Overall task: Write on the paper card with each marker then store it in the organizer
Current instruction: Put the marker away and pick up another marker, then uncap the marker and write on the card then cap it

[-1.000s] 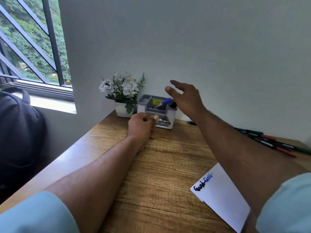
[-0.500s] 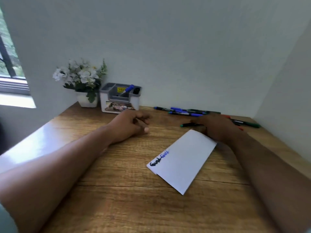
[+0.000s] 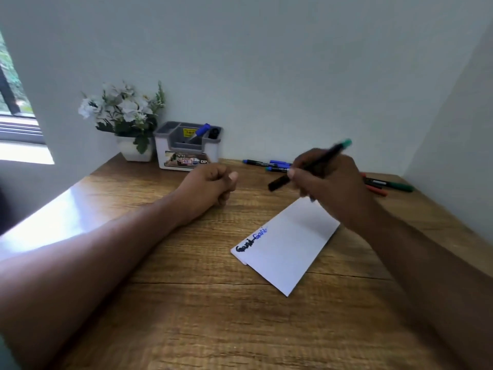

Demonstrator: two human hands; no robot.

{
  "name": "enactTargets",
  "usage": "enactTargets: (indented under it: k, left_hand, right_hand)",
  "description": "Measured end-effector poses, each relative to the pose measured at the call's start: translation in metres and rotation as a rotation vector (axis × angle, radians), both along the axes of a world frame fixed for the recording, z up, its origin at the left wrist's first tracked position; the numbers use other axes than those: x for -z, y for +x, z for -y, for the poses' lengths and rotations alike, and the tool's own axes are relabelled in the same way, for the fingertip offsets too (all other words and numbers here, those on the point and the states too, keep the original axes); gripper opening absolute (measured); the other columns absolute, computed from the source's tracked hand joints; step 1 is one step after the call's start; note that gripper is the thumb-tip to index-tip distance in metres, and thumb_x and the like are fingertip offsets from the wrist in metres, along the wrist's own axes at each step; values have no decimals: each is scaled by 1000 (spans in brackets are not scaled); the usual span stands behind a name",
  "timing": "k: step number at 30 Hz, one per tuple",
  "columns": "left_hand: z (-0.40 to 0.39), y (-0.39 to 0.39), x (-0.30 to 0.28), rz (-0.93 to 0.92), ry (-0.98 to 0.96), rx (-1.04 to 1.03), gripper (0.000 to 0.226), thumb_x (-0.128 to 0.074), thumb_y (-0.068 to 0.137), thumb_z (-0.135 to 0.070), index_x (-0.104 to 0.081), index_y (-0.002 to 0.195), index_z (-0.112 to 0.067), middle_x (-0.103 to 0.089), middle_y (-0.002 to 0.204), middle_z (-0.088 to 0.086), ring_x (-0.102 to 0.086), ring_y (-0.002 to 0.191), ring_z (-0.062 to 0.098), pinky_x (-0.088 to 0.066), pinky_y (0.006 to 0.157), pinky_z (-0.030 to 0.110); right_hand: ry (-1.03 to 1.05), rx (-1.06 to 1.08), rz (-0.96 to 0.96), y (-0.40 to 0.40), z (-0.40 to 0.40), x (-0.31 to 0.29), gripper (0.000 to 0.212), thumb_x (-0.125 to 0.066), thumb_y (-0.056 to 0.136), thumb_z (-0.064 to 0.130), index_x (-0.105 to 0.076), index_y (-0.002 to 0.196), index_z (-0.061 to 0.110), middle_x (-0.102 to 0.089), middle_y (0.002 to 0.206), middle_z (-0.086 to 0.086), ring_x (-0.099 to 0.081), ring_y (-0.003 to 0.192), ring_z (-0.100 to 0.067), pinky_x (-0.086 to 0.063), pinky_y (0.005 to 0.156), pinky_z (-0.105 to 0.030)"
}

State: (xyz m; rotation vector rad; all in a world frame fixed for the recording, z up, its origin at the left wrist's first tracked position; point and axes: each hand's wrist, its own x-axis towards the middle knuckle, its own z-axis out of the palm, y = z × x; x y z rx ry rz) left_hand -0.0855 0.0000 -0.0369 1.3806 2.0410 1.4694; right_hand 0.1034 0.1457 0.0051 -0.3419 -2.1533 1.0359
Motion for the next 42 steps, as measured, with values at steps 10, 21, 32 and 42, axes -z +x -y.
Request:
enactTargets:
  k: [10, 21, 32, 42]
  left_hand:
    - [0, 28, -5, -167, 79, -4, 60, -54, 76, -64, -56, 64, -6, -57, 57, 11, -49, 46, 10, -43, 49, 25]
    - [-6, 33, 4, -494, 11, 138, 32, -46, 93, -41, -61, 77, -18, -57, 64, -4, -51, 61, 12, -39, 54, 26]
    - [12, 1, -10, -80, -39, 89, 31, -54, 93, -37, -68, 77, -14, -62, 65, 7, -52, 58, 18, -43, 58, 31]
    - [6, 24, -14, 55, -91, 330, 35, -40, 92, -39, -57, 89, -8, -77, 90, 5, -42, 48, 27, -39, 44, 23]
  right_hand:
    - [-600, -214, -10, -3, 7, 30, 20, -69, 75, 18, -70, 88, 4, -70, 73, -16, -64, 59, -20, -51, 51, -27]
    - [-619, -339, 20, -8, 3, 32, 27, -63, 76, 22, -68, 85, -2, -72, 74, -18, -70, 61, -22, -57, 56, -30]
    - [-707, -266, -115, 3, -15, 17, 17, -59, 77, 13, -73, 67, 11, -64, 55, -10, -53, 40, -15, -42, 42, -20]
    - [-561, -251, 134, -6, -7, 36, 9, -64, 81, 2, -70, 75, 3, -64, 61, -13, -53, 45, -17, -44, 42, -24]
